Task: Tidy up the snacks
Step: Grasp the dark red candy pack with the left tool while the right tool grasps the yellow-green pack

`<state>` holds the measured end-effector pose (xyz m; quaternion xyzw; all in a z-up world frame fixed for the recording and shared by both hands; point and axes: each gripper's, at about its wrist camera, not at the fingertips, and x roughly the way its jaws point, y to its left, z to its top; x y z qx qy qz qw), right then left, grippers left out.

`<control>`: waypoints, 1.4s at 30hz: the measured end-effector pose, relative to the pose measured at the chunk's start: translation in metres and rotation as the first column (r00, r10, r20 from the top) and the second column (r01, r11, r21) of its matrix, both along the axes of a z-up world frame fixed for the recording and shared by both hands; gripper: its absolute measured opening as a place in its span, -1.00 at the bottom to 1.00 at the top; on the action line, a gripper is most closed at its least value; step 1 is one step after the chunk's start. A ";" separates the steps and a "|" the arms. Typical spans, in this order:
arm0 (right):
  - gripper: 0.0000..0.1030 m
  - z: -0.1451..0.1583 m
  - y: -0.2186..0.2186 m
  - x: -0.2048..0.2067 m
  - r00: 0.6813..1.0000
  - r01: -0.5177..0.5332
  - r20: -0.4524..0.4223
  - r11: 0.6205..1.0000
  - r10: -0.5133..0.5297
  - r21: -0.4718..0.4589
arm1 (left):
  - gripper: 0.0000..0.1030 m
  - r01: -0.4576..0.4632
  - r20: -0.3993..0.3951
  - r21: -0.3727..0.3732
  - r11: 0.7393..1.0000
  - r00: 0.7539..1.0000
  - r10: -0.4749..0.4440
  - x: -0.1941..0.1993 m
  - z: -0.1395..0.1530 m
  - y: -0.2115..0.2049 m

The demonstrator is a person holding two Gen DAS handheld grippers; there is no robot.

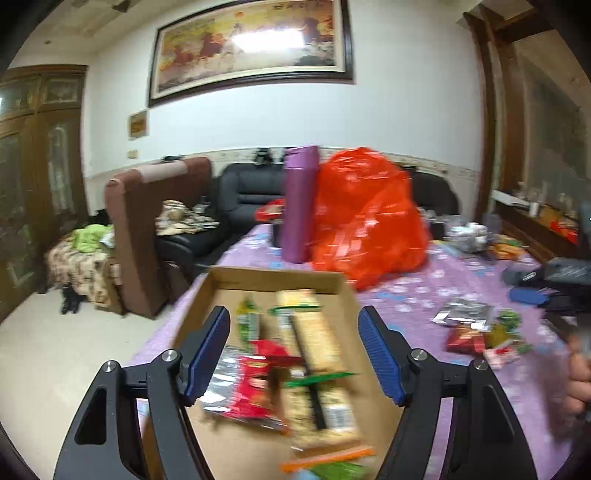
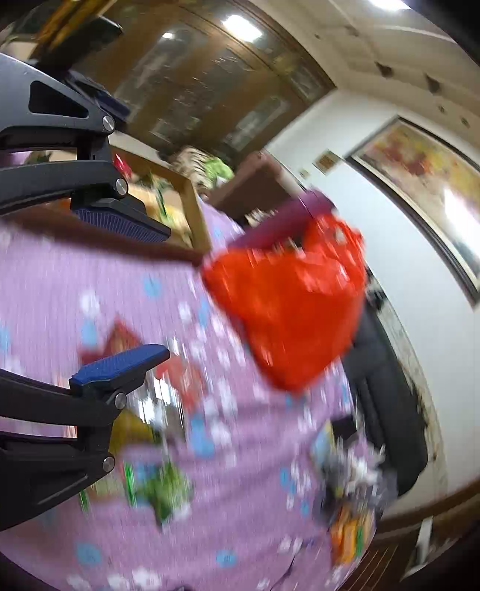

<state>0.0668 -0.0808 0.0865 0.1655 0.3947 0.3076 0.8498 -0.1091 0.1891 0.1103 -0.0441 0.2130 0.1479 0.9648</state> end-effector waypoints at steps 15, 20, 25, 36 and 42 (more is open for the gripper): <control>-0.37 -0.058 0.008 0.016 0.996 -0.091 -0.025 0.953 0.087 -0.289 | 0.45 0.258 -0.279 -0.331 0.908 0.892 -0.355 0.094 -0.026 -0.089; -0.44 -0.059 -0.001 0.013 0.984 -0.171 -0.083 0.972 0.159 -0.162 | 0.45 0.216 -0.341 -0.359 0.908 0.875 -0.343 0.127 -0.045 -0.101; -0.46 -0.057 -0.016 0.014 0.994 -0.089 -0.079 0.977 0.075 -0.196 | 0.45 0.186 -0.403 -0.347 0.919 0.856 -0.325 0.155 -0.063 -0.110; -0.44 -0.057 -0.023 0.015 0.995 -0.047 -0.094 0.975 0.027 -0.219 | -0.17 0.250 -0.434 -0.249 0.936 0.835 -0.338 0.178 -0.090 -0.131; -0.24 -0.060 -0.009 0.010 0.997 -0.057 -0.058 0.953 0.042 -0.298 | -0.31 0.244 -0.406 -0.256 0.935 0.851 -0.333 0.173 -0.086 -0.124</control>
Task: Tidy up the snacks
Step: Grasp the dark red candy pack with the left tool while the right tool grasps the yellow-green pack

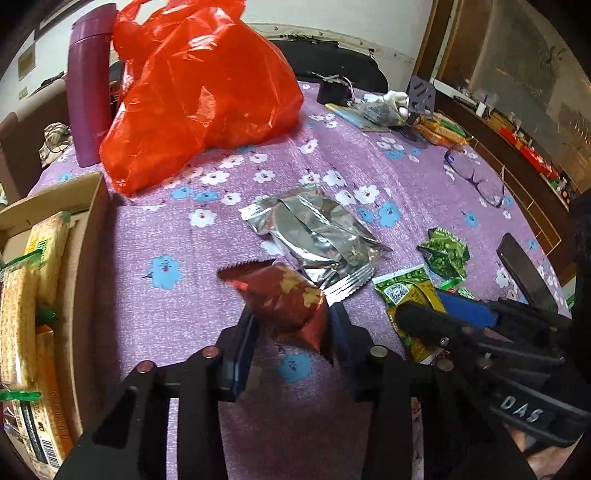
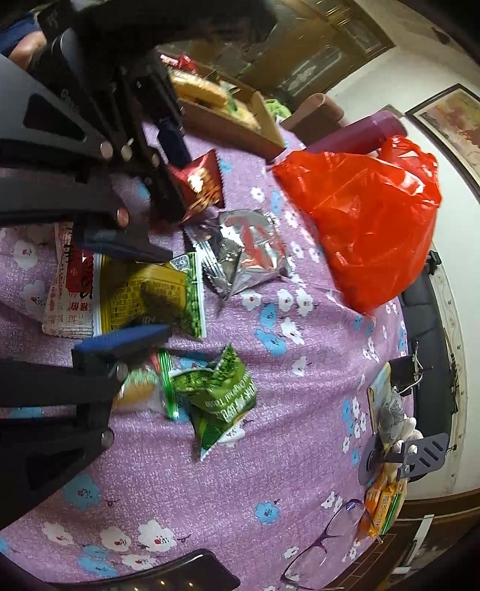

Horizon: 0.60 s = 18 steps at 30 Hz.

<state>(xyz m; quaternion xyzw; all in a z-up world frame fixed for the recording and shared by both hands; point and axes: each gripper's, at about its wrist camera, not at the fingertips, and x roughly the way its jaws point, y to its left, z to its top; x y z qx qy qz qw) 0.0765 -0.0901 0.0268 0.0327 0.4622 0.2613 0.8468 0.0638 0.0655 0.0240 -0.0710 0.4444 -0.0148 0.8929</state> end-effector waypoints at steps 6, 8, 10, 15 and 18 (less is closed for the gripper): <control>-0.19 0.001 0.011 -0.009 0.998 -0.023 0.059 0.996 0.028 -0.081 | -0.34 -0.036 0.067 0.045 0.998 0.997 0.033 -0.009 0.011 0.003; -0.23 0.001 0.015 -0.012 0.996 -0.035 0.079 0.992 0.045 -0.121 | -0.34 -0.047 0.094 0.076 0.996 0.995 0.040 -0.012 0.016 0.001; -0.34 0.003 0.014 -0.013 0.996 -0.029 0.079 0.993 0.038 -0.113 | -0.34 -0.054 0.120 0.102 0.993 0.992 0.041 -0.015 0.019 -0.002; -0.51 0.015 -0.002 -0.013 0.994 0.023 0.111 1.000 -0.021 -0.018 | -0.34 -0.091 0.224 0.170 0.981 0.973 0.052 -0.027 0.034 -0.007; -0.51 0.024 -0.007 -0.016 0.990 0.032 0.133 0.999 -0.037 0.040 | -0.34 -0.108 0.279 0.204 0.973 0.959 0.048 -0.035 0.041 -0.011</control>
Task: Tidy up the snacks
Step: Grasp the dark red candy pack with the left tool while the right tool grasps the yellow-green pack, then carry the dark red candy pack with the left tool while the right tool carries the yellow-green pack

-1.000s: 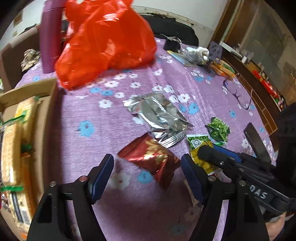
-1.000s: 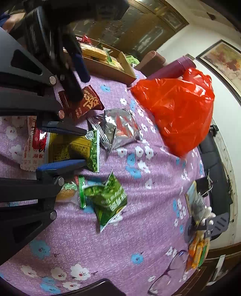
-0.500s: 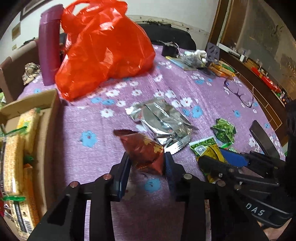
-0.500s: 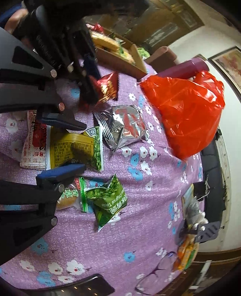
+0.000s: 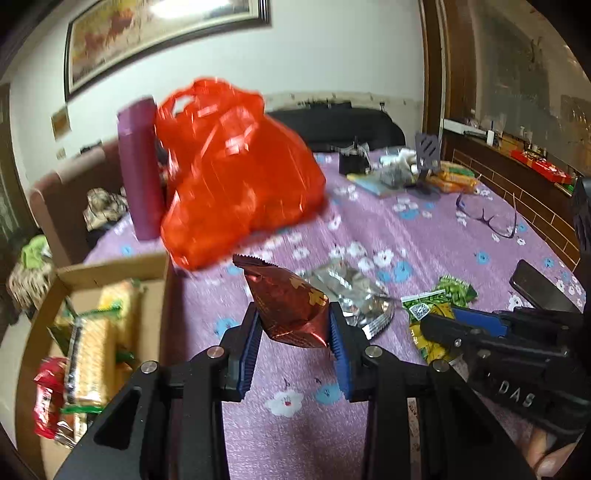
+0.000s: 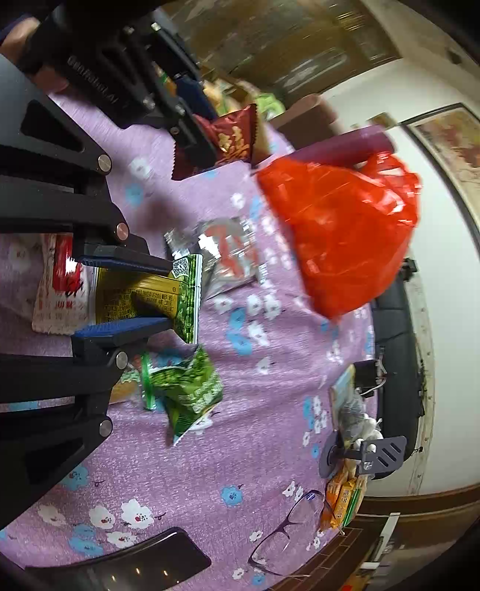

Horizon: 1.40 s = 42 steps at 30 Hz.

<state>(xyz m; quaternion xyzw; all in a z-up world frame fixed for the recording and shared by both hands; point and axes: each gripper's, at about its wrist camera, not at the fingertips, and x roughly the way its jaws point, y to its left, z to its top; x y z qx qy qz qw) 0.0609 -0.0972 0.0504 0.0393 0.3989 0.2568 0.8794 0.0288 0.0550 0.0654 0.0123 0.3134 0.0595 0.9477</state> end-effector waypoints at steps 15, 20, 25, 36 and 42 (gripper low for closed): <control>-0.50 0.008 -0.001 -0.001 1.000 -0.004 0.031 0.999 0.003 0.055 | -0.34 0.001 0.090 0.125 0.992 0.996 -0.013 -0.012 0.010 -0.019; -0.50 0.007 0.000 -0.001 0.999 -0.008 0.032 0.998 0.006 0.054 | -0.34 0.003 0.092 0.133 0.991 0.996 -0.015 -0.013 0.010 -0.021; -0.50 0.007 0.000 -0.002 0.999 -0.010 0.035 0.998 0.008 0.056 | -0.33 -0.001 0.092 0.135 0.991 0.996 -0.012 -0.013 0.010 -0.021; -0.50 0.008 0.003 -0.004 0.999 -0.023 0.039 0.998 0.021 0.053 | -0.33 0.019 0.062 0.102 0.995 0.998 -0.025 -0.008 0.009 -0.017; -0.50 0.009 0.003 -0.003 0.999 -0.024 0.039 0.998 0.022 0.054 | -0.33 0.017 0.039 0.080 0.997 0.999 -0.020 -0.004 0.007 -0.012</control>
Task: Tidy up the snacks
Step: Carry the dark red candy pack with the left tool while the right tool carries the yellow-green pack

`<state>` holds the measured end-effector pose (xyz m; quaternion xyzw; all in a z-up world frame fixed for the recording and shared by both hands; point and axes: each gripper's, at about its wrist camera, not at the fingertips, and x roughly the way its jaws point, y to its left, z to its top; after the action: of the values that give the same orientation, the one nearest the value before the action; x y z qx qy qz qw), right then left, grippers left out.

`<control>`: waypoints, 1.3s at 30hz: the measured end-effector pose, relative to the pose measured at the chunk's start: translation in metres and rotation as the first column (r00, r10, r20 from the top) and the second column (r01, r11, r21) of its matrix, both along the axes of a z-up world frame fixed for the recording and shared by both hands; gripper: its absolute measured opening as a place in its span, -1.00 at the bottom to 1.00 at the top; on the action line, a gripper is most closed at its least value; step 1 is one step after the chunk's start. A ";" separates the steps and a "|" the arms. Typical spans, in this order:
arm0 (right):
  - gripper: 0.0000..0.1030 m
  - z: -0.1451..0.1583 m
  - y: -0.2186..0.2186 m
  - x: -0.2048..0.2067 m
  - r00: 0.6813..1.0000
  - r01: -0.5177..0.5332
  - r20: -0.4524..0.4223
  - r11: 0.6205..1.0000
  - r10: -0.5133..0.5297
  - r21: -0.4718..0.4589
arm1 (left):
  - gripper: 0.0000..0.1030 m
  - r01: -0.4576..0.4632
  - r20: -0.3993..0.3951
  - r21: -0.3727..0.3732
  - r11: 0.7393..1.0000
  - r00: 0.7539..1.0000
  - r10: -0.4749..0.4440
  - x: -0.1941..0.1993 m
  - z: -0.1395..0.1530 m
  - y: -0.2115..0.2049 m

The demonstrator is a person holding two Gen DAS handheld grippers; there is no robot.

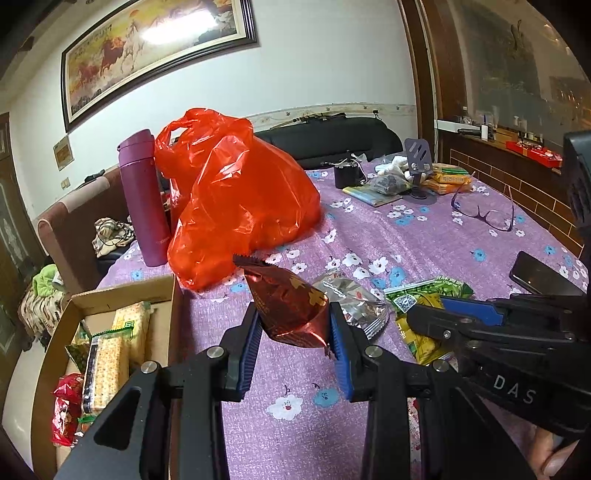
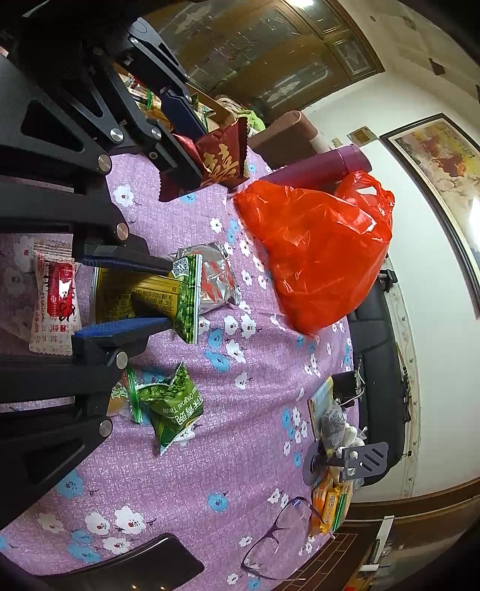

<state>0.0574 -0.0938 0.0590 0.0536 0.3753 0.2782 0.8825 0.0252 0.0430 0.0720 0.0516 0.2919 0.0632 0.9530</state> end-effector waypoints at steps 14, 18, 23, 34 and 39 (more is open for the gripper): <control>-0.50 0.000 0.000 0.000 1.000 -0.002 -0.003 1.000 0.002 0.002 | -0.33 -0.007 -0.054 -0.017 1.000 0.999 0.006 0.007 -0.008 0.003; -0.50 0.000 0.000 0.000 1.000 -0.002 -0.003 1.000 0.002 0.001 | -0.33 -0.009 -0.066 -0.016 1.000 0.998 0.008 0.009 -0.010 0.003; -0.50 0.000 0.000 0.000 1.000 -0.001 -0.003 1.000 0.001 0.002 | -0.33 -0.010 -0.071 -0.021 1.000 0.997 0.009 0.009 -0.011 0.004; -0.50 0.001 -0.001 0.000 1.000 0.002 0.000 1.000 -0.002 0.004 | -0.33 -0.011 -0.071 -0.022 1.000 0.997 0.009 0.009 -0.010 0.005; -0.50 0.001 -0.001 0.000 1.000 0.002 0.000 1.000 -0.002 0.005 | -0.33 -0.009 -0.071 -0.022 1.000 0.997 0.008 0.009 -0.010 0.005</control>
<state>0.0572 -0.0952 0.0602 0.0563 0.3746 0.2782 0.8827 0.0347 0.0479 0.0618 0.0418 0.3266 0.0622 0.9422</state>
